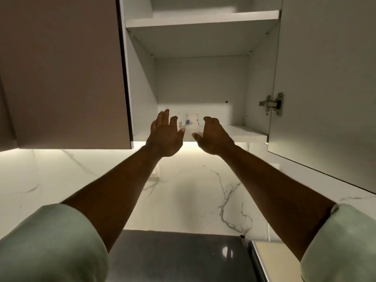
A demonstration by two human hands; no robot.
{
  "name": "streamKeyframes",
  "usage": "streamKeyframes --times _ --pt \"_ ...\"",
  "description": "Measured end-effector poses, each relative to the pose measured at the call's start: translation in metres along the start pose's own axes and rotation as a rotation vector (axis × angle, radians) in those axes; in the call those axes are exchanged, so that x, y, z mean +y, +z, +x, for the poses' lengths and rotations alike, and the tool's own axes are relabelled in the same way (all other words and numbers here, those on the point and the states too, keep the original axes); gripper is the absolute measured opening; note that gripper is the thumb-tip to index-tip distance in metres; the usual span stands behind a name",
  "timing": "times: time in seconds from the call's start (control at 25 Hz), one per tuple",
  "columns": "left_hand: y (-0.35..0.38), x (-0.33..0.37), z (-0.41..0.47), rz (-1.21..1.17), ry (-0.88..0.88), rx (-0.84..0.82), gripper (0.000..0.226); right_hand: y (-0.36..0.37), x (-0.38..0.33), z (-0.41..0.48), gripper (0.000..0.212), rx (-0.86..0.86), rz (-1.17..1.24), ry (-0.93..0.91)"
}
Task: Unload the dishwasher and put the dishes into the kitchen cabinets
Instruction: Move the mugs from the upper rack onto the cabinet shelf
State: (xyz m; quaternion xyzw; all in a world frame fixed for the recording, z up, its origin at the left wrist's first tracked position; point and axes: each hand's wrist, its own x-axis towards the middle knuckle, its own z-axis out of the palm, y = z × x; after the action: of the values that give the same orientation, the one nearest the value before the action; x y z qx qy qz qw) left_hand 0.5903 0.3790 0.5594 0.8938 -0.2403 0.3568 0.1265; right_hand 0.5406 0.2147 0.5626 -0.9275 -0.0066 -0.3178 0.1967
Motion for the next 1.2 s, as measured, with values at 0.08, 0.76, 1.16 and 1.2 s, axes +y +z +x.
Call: streamKeyframes --times 0.08,0.76,1.16,1.2 --pt "-0.009 0.014 -0.029 0.004 0.016 -0.029 0.058 -0.006 -0.005 -0.032 0.064 0.038 0.001 -0.051" --pt "-0.003 0.089 -0.289 -0.126 0.119 -0.450 0.066 0.016 -0.006 -0.328 0.066 -0.043 -0.068 0.149" --pt "0.052 0.194 -0.508 -0.360 0.165 -0.927 0.077 0.006 0.057 -0.586 0.069 -0.220 -0.187 0.568" --pt "0.056 0.207 -0.522 -0.361 0.193 -0.956 0.077 0.005 0.066 -0.607 0.069 -0.221 -0.181 0.607"
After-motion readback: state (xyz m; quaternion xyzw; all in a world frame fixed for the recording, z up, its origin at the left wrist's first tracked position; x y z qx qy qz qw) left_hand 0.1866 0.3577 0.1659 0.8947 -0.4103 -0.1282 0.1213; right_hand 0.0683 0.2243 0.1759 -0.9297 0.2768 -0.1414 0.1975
